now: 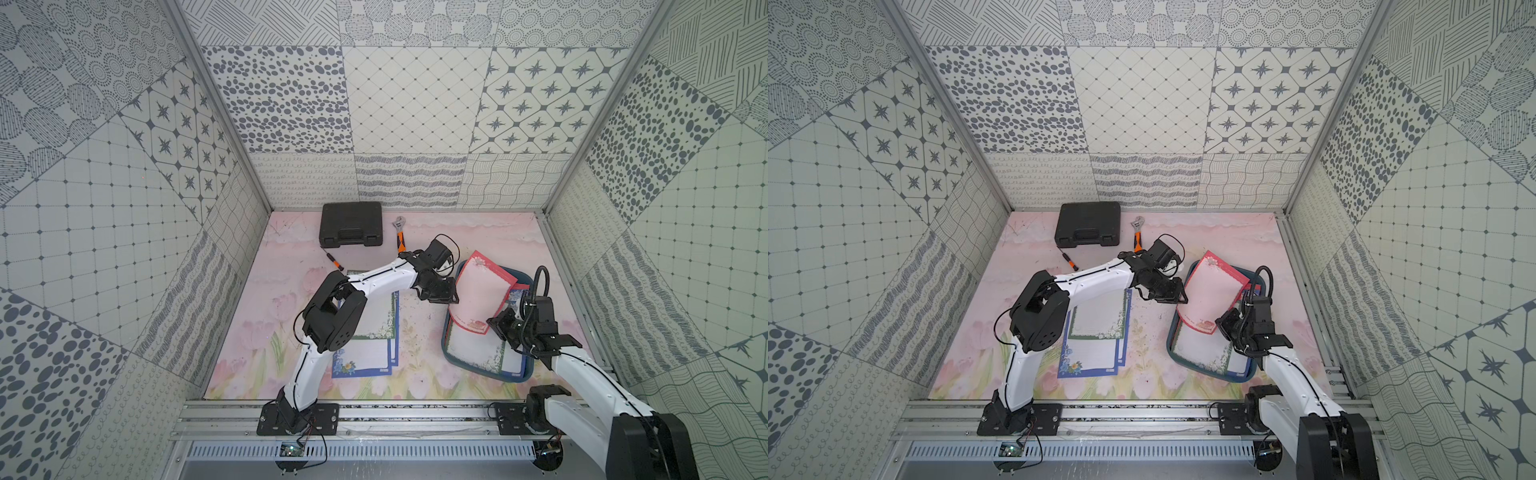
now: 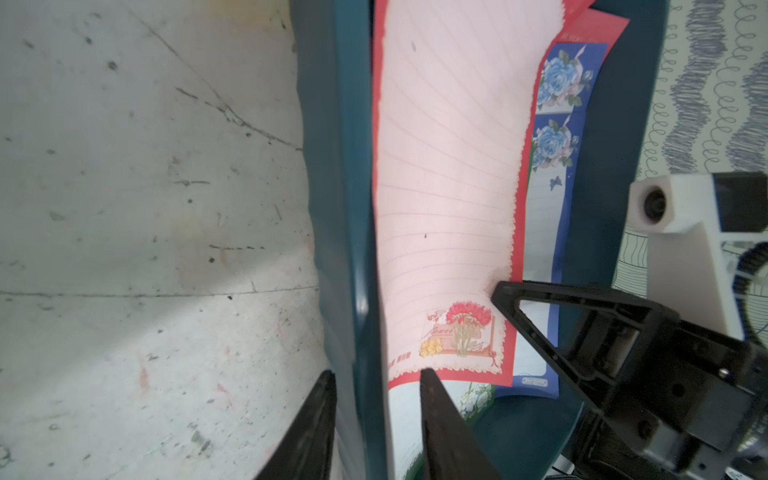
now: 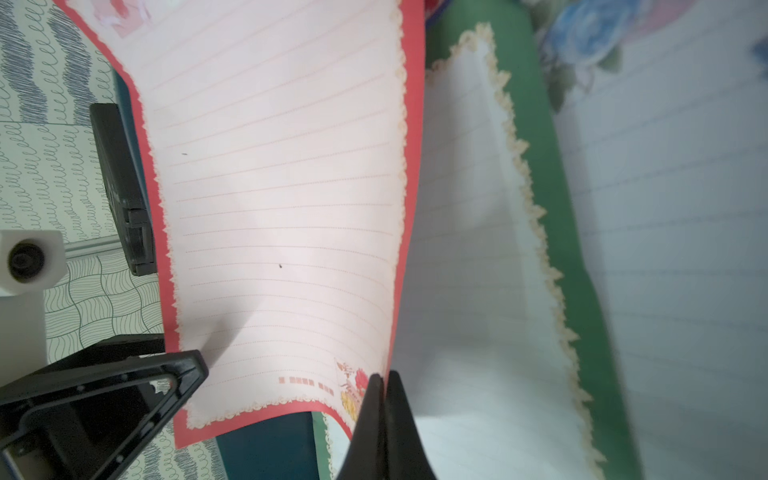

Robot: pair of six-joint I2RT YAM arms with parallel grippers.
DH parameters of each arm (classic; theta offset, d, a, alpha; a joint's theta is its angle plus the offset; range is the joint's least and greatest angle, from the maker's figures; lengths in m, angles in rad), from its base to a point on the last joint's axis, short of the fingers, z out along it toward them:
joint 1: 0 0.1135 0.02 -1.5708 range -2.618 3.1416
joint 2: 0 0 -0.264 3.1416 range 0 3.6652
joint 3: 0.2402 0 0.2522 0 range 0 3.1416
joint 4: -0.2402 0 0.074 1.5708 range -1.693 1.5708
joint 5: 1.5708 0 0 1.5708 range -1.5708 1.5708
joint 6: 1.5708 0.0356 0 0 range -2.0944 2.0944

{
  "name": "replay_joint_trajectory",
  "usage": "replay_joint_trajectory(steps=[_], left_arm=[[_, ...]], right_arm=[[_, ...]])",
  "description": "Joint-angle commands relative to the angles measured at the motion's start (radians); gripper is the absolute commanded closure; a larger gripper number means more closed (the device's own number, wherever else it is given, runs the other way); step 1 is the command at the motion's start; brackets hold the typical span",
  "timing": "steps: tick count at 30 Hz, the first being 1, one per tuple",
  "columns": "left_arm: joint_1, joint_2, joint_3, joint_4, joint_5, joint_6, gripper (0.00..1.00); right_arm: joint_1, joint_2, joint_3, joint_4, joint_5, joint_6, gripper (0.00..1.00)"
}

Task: Take out the stationery paper from the storage box
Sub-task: Pick up the stationery paper from the storage box.

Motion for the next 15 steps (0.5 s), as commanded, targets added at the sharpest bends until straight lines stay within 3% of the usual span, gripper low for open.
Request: replay_joint_trajectory(steps=[1,15], left_arm=[[-0.01,-0.057,-0.005,-0.001,-0.055,0.047,0.63],[-0.01,-0.176,-0.059,0.041,-0.141,0.119,0.6]], right_arm=[[-0.003,-0.045,0.064,-0.084,0.039,-0.059,1.0],[-0.003,-0.128,0.226,-0.36,0.064,-0.165,1.0]])
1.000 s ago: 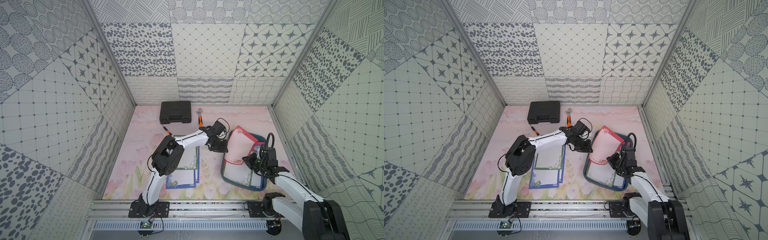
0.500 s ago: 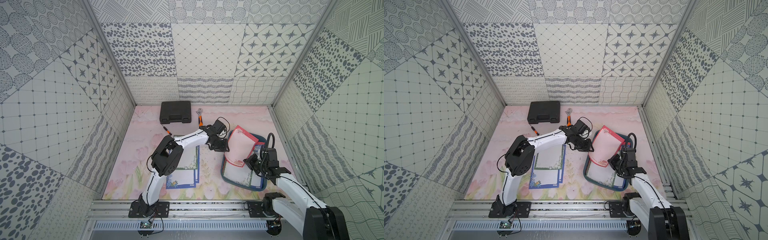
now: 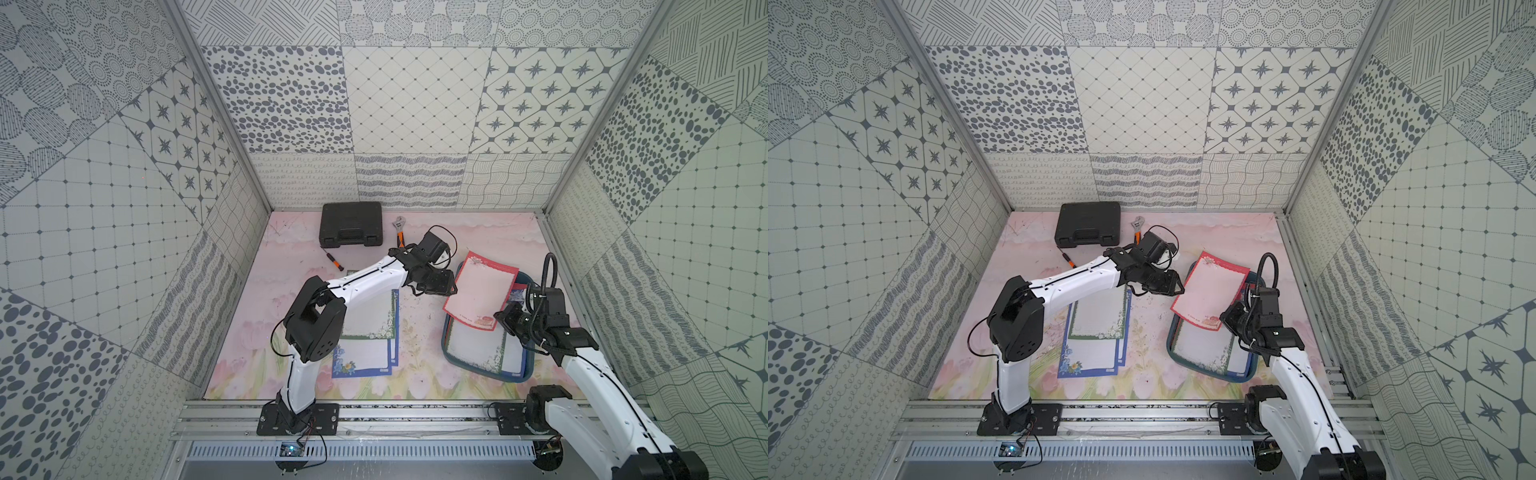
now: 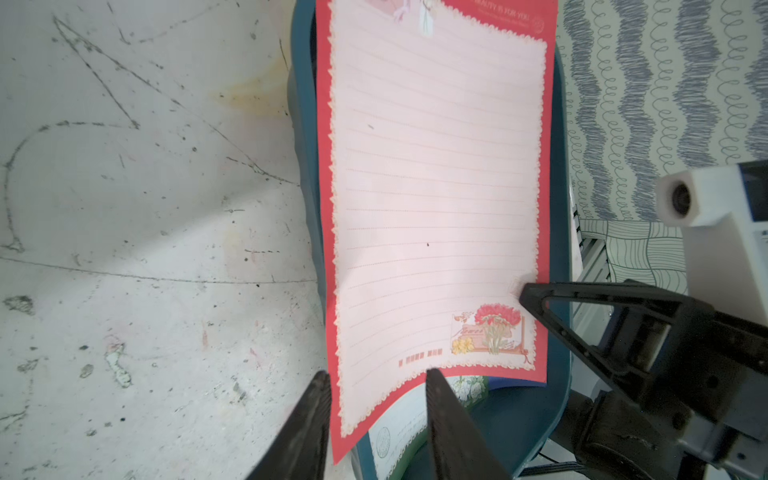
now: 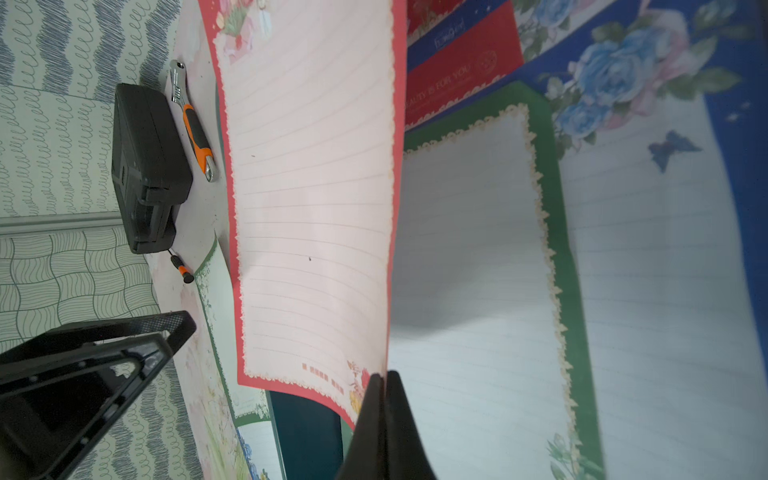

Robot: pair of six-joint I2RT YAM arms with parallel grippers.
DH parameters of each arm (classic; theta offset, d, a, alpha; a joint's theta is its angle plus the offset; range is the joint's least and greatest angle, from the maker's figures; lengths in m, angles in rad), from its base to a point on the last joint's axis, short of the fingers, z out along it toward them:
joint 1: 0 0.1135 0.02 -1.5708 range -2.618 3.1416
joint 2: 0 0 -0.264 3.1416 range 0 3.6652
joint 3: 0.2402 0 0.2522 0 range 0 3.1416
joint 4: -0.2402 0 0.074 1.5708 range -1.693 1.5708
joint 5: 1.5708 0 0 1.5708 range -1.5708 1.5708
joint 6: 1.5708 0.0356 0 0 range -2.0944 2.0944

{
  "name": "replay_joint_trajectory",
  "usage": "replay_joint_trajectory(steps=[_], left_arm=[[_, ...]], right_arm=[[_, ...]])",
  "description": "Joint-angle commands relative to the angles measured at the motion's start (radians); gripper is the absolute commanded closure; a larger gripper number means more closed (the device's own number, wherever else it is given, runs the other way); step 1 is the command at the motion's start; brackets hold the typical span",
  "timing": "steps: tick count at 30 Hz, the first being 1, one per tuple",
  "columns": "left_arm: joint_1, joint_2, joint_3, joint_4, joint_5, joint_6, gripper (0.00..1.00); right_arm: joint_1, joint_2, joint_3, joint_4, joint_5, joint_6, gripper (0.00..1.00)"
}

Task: Take out the stationery paper from the storage box
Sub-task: Pick up the stationery paper from the storage box.

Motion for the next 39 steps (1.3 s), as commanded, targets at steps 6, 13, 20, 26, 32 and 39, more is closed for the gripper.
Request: replay_joint_trajectory(steps=[6,13,20,26,32,39], left_arm=[[-0.01,-0.07,-0.039,0.08,-0.055,0.067,0.6],[-0.008,-0.17,-0.071,0.111,-0.159,0.178,0.6],[-0.003,-0.313,-0.166,0.218,-0.211,0.264,0.6],[-0.002,-0.412,-0.258,0.286,-0.245,0.301,0.6],[0.013,-0.454,-0.289,0.299,-0.259,0.293,0.6],[0.053,-0.494,-0.331,0.328,-0.254,0.211,0.6]], right_arm=[[-0.003,-0.021,0.152,-0.166,0.043,-0.114,1.0],[-0.003,0.02,0.304,-0.302,0.05,-0.23,1.0],[0.002,0.063,0.482,-0.462,0.09,-0.368,1.0],[0.02,0.097,0.641,-0.574,0.117,-0.473,1.0],[0.111,0.15,0.777,-0.638,0.204,-0.577,1.0],[0.335,0.24,0.878,-0.667,0.402,-0.689,1.0]])
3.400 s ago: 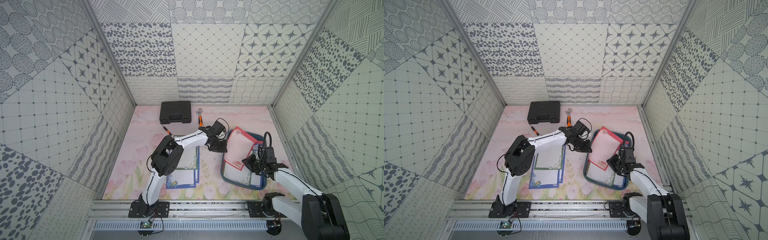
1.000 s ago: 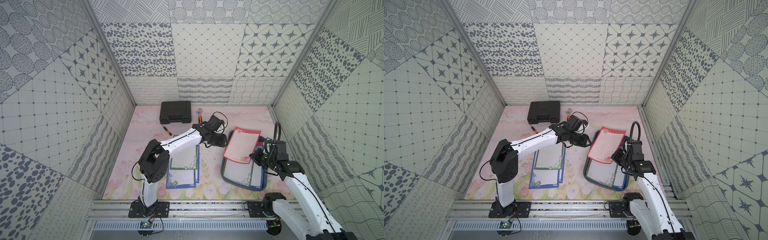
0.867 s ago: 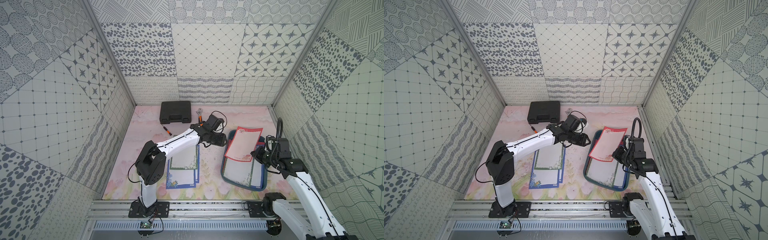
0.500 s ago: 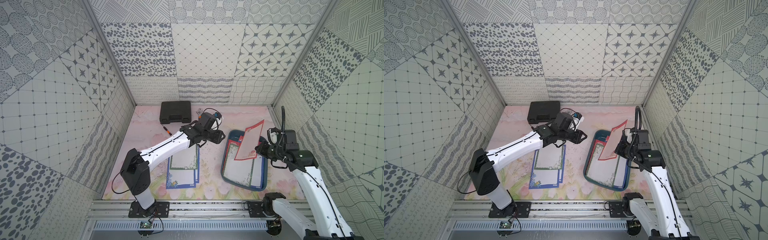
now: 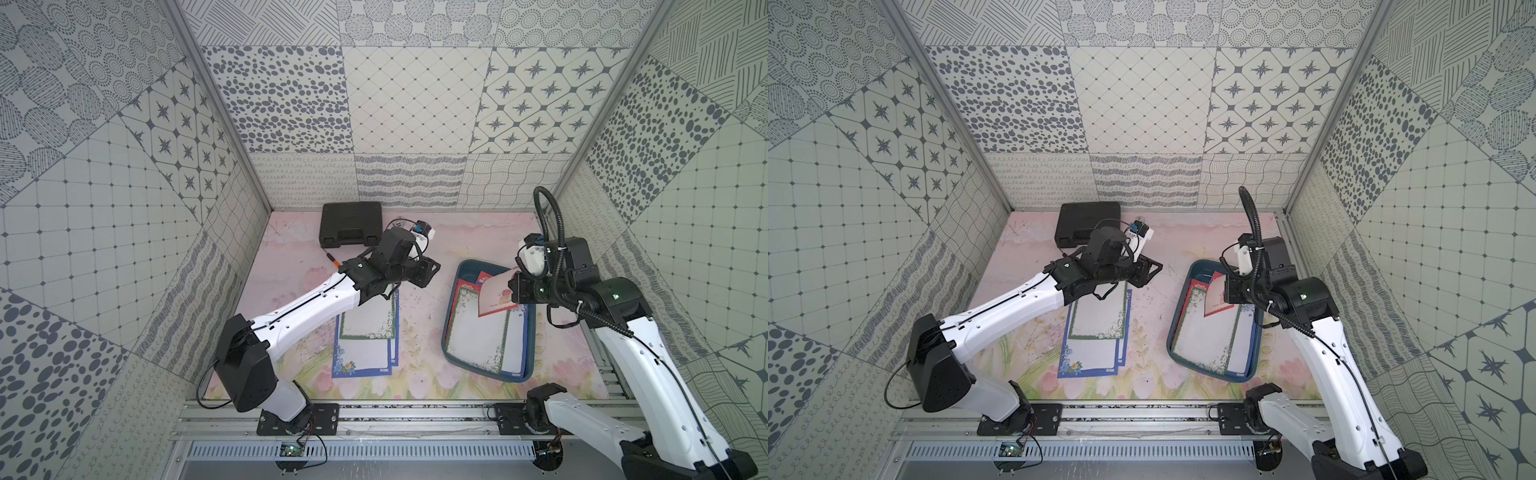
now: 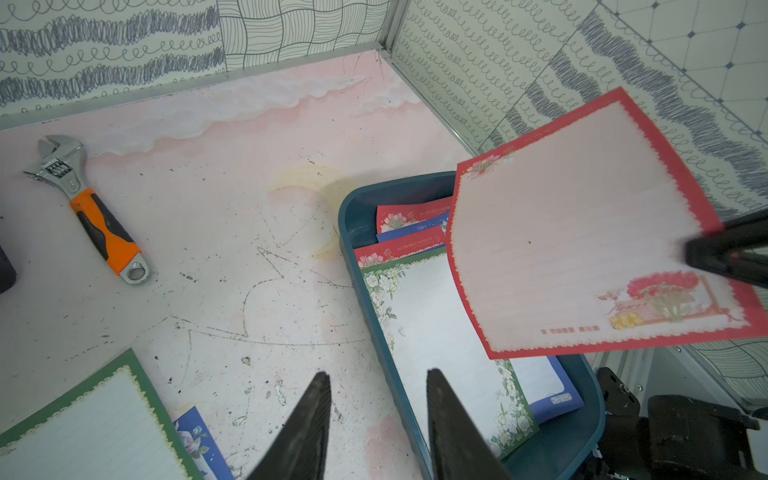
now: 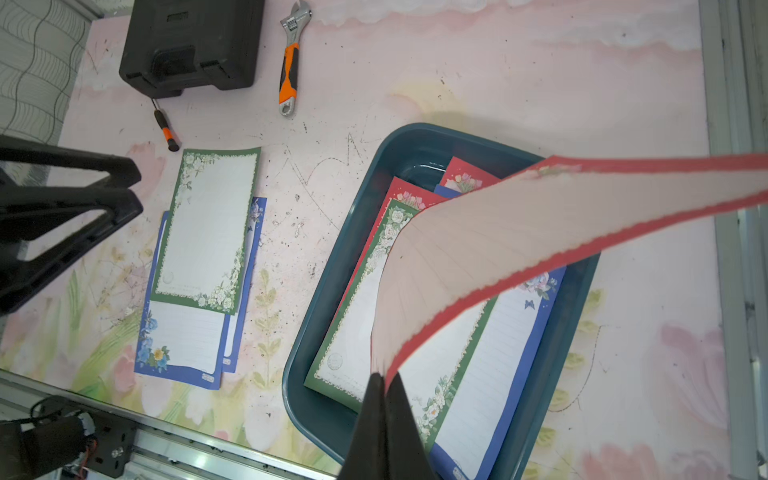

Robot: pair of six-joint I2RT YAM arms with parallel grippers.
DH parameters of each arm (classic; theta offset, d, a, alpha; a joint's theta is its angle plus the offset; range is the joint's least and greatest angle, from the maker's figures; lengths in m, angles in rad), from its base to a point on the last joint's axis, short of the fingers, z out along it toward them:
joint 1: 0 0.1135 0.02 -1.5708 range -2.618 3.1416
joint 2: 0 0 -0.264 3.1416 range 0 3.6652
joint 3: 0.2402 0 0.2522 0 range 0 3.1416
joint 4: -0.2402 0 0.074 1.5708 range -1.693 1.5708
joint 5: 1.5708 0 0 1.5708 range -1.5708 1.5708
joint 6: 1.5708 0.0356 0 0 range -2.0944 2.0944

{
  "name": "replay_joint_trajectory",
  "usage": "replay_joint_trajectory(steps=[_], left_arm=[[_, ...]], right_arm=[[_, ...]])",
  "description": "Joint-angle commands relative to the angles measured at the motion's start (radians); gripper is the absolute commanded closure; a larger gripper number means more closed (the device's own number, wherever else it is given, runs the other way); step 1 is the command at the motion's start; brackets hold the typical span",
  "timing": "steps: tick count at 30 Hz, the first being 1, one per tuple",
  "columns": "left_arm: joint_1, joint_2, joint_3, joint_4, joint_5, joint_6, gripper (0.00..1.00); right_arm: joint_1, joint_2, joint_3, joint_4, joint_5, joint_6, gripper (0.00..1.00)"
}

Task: Take out the stationery paper from the storage box
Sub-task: Pick up the stationery paper from the storage box, then place the stationery paper at the center of the board.

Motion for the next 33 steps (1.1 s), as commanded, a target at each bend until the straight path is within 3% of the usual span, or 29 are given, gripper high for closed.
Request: replay_joint_trajectory(steps=[1,5,12,19,26,33], left_arm=[[0.028,-0.041,-0.04,0.093,-0.024,-0.043,0.6],[0.046,-0.086,-0.099,0.124,-0.03,-0.085,0.6],[0.067,-0.169,-0.195,0.144,-0.054,-0.133,0.57],[0.078,-0.304,-0.329,0.192,-0.131,-0.131,0.52],[0.108,-0.433,-0.408,0.221,-0.189,-0.062,0.43],[0.124,-0.51,-0.468,0.318,-0.083,0.003,0.32]], right_arm=[[0.089,0.052,0.059,-0.034,0.147,-0.105,1.0],[0.19,0.11,0.108,-0.064,0.253,-0.147,1.0],[0.34,0.167,0.175,-0.089,0.297,-0.205,1.0],[0.5,0.266,0.347,-0.18,0.437,-0.287,1.0],[0.509,0.232,0.381,-0.026,0.266,-0.26,1.0],[0.509,0.063,0.2,0.314,0.11,-0.25,1.0]])
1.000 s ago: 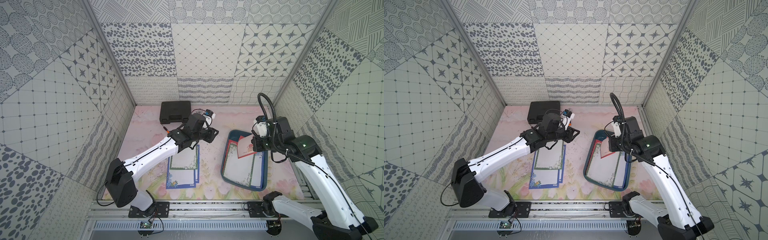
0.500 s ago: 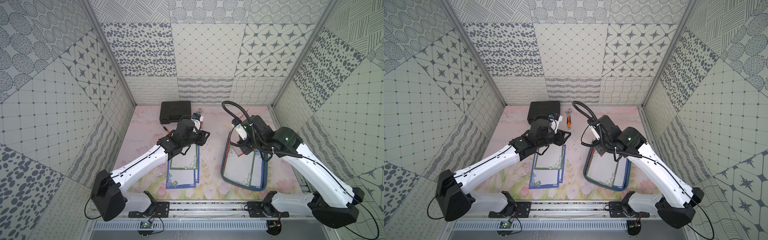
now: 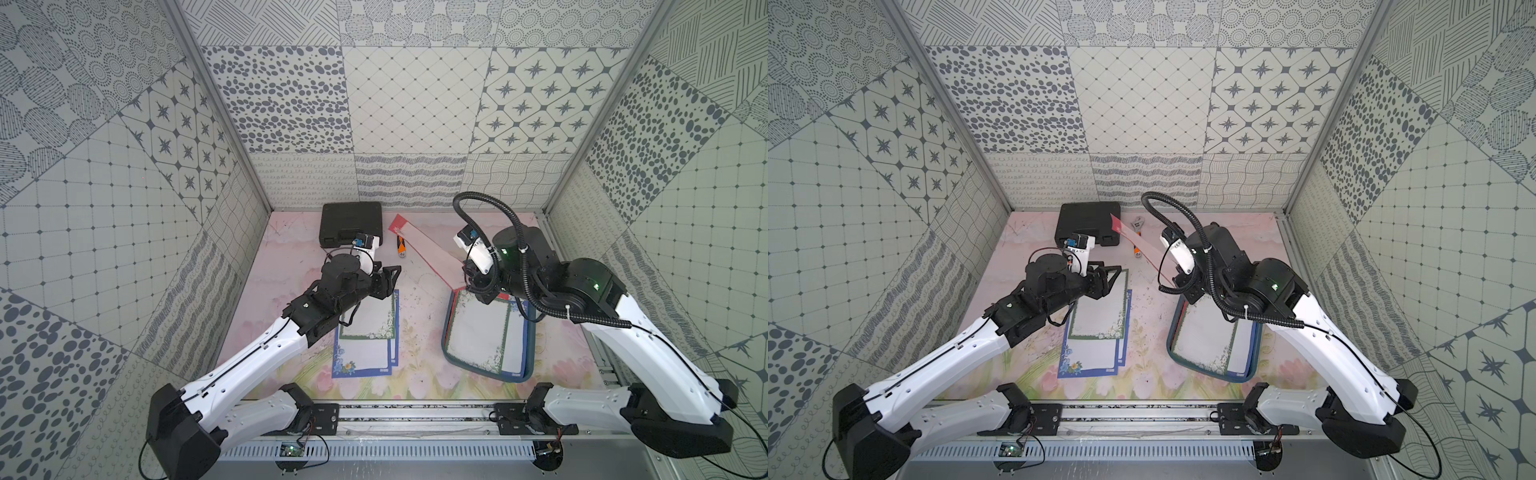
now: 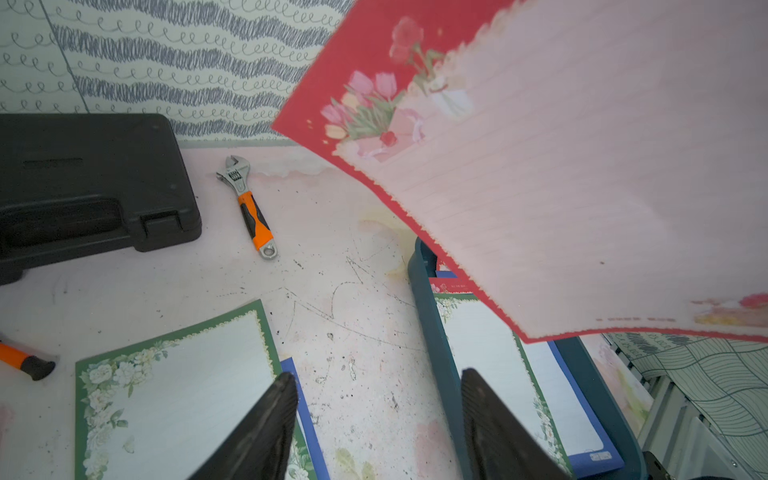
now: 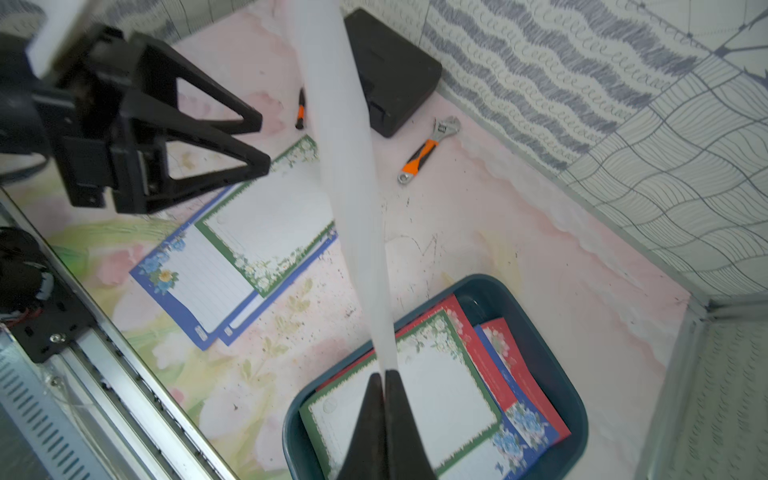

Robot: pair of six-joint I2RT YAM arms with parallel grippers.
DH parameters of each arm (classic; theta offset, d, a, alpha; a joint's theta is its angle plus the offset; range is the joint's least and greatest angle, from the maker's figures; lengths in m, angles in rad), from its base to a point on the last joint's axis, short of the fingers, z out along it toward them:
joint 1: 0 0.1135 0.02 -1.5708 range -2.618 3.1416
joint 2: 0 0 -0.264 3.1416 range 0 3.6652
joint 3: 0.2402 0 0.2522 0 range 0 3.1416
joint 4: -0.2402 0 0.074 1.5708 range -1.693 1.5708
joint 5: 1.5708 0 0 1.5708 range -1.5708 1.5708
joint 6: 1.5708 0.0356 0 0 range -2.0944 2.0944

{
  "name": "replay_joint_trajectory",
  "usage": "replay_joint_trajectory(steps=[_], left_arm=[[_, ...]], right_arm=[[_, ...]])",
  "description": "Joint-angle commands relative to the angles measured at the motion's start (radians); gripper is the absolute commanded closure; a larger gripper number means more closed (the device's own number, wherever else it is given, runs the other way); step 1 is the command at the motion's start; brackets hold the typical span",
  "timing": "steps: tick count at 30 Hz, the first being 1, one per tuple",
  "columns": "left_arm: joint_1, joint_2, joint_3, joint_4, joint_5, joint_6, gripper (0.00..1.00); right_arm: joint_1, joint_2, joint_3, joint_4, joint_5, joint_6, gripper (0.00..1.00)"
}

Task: Take out the stationery paper from the storage box
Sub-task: Place the stationery paper at the center of the board.

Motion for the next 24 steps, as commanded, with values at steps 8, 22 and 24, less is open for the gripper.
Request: replay_joint_trajectory(steps=[8,22,24], left_arm=[[0.016,-0.121,-0.039,0.237,0.244,0.177,0.29],[0.016,-0.208,-0.015,0.351,0.475,0.152,0.35],[0.017,-0.201,-0.011,0.341,0.441,0.144,0.36]], right_arm=[[0.001,-0.273,-0.227,0.487,-0.245,0.035,1.0],[-0.204,-0.228,-0.284,0.577,-0.632,0.347,1.0],[-0.279,-0.213,-0.311,0.611,-0.71,0.418,1.0]])
